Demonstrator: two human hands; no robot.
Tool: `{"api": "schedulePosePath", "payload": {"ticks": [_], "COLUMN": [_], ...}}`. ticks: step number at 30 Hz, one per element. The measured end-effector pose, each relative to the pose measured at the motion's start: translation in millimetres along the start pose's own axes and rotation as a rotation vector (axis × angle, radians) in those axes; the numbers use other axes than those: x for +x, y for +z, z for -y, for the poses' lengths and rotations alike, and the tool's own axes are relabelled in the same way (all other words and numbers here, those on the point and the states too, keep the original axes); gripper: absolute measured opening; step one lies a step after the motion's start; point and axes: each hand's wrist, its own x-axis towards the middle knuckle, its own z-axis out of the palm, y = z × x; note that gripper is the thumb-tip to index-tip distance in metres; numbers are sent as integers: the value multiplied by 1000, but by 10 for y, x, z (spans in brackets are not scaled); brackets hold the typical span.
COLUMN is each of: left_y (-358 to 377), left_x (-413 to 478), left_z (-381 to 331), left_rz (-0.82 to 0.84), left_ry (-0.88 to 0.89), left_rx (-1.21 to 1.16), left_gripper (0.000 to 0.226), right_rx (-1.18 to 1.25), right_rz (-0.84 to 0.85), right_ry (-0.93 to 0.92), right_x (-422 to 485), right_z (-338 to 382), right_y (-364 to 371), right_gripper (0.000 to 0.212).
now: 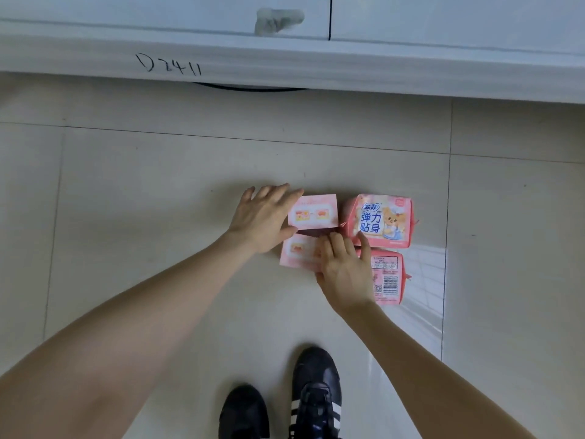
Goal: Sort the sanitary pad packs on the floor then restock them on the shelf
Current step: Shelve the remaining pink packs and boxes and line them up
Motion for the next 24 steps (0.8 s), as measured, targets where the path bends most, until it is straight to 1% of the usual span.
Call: {"api": "schedulePosePath", "payload": {"ticks": [4,6,10,14,19,24], "left_y": [2,-5,-41,-123,-362,-724], "left_x": [73,99,61,-110,-483,-951], "left_z": [-36,-69,-108,-100,-59,-75], "left_rz": [5,33,65,16,-71,-96], "left_ry": [28,33,12,-25,-121,-220], "left_rx": [3,-1,-135,-276,-399,-441], "left_gripper": [78,77,69,65,62,59], "right_rx": [48,78,147,231,341,385], "right_rz": [27,10,-82,-126,-83,6], "right_ry": [-2,0,-2,-2,49,105], "right_x": [-8,-31,-119,-247,-481,-778], "right_z": [12,-3,-44,-58,-22,-1], "right_y": [24,25,-11,-136,-447,-883], "right_gripper": [46,43,45,51,50,59]}}
